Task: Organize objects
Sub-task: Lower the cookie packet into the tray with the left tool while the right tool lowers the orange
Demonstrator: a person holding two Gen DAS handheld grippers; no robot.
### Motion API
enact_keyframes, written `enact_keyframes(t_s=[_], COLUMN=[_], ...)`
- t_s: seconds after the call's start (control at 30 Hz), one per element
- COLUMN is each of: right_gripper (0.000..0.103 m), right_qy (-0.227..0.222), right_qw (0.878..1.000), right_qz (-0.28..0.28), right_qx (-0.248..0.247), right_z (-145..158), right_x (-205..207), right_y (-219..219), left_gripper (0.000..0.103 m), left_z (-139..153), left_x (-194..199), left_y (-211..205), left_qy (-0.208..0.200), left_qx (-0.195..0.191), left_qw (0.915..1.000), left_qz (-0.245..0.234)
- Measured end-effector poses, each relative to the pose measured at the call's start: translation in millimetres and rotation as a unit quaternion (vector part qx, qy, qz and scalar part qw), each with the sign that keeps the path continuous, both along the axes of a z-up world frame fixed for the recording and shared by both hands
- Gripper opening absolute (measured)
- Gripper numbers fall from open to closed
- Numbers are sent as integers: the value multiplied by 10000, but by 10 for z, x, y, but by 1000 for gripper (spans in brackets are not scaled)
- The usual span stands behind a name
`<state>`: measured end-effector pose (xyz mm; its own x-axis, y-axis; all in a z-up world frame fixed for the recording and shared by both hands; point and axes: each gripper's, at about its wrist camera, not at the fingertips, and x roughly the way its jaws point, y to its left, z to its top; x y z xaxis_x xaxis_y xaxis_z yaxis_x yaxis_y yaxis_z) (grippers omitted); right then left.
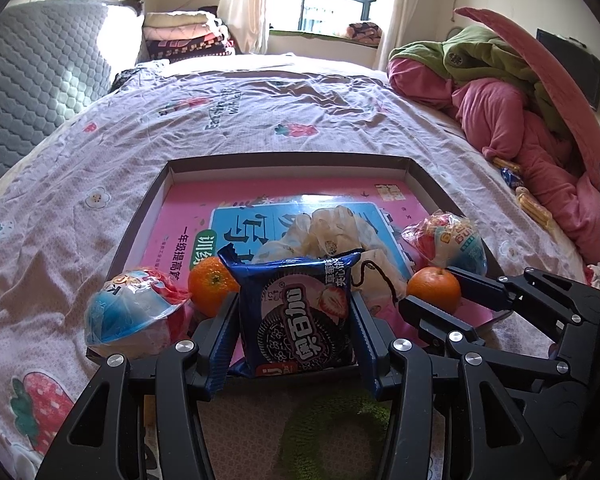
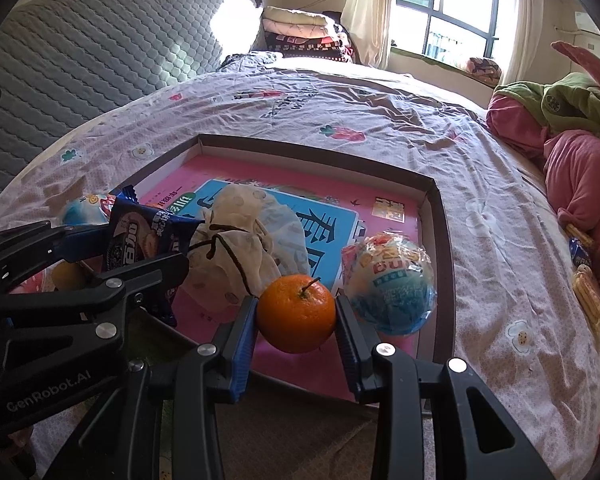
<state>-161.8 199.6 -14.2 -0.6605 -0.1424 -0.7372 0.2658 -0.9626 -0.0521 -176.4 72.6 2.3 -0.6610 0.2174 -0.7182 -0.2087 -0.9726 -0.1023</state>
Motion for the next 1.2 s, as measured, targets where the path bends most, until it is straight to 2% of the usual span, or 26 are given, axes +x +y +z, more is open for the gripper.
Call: enact_keyframes(t_s=[0.43, 0.87, 1.2], right_gripper=[38, 38, 39], right_qy=[2, -33, -48], right_qw=[10000, 9999, 9999], right_qz=[14, 2, -11], right_qx=[7, -114, -126], right_z=[19, 55, 75], right_x=[21, 90, 105], right_y=[25, 78, 100], left_gripper=[54, 53, 53], left_z=[-40, -77, -36], left_x=[-26, 28, 81], left_y=[-48, 14, 13], left_qy=[-158, -177, -115], left_qx=[119, -126, -152], left_qw=[9998, 9997, 9997], left_qz=[26, -95, -120])
